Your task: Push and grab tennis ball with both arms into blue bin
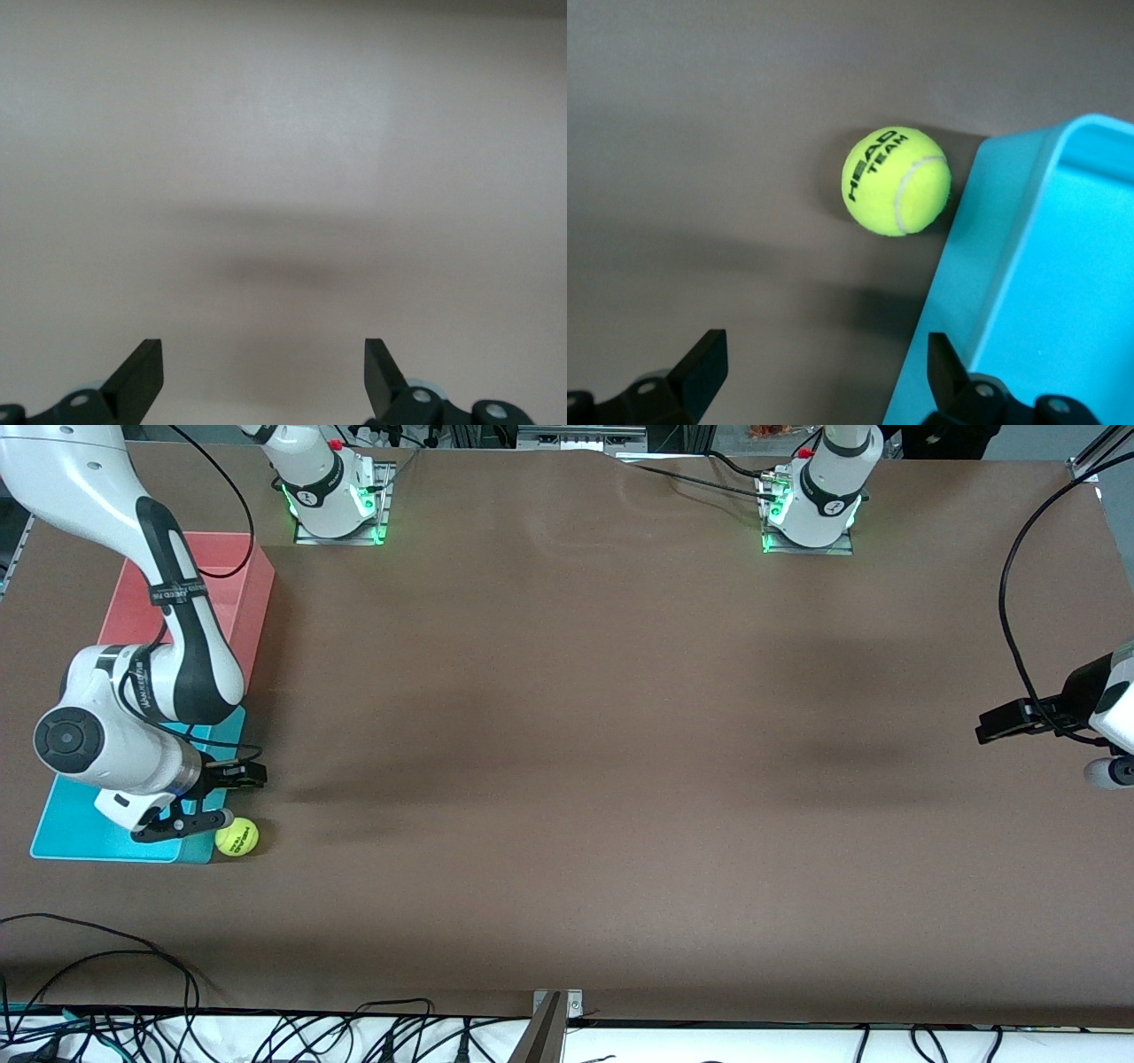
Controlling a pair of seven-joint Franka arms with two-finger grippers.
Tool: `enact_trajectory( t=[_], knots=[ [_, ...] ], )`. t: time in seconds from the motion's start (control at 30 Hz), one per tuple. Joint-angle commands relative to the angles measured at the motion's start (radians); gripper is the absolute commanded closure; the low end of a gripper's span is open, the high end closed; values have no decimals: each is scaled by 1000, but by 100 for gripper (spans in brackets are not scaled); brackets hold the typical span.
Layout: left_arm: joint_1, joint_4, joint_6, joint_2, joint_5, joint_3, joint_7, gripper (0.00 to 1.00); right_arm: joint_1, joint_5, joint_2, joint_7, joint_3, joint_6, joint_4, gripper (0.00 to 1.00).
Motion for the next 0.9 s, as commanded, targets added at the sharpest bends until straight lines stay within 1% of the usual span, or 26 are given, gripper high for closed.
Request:
enact_trajectory(
  t=[0.0, 0.23, 0.43, 0.57, 0.7, 0.87],
  knots=[
    [4, 27, -29, 7, -23, 0, 56, 0, -1, -20, 28, -13, 8, 60, 22, 0],
    [4, 26, -29, 7, -23, 0, 107, 0, 1, -120, 83, -13, 7, 212, 25, 0],
    [7, 26, -29, -14, -14, 9, 202, 0, -4, -112, 126, 7, 8, 312, 27, 0],
    [7, 26, -29, -20, -11, 11, 208, 0, -6, -83, 134, -9, 8, 362, 27, 0],
    [32, 26, -29, -21, -23, 9, 209, 0, -7, -85, 149, -10, 7, 427, 27, 0],
    [32, 26, -29, -21, -28, 9, 208, 0, -10, -86, 175, -13, 5, 474, 27, 0]
  ],
)
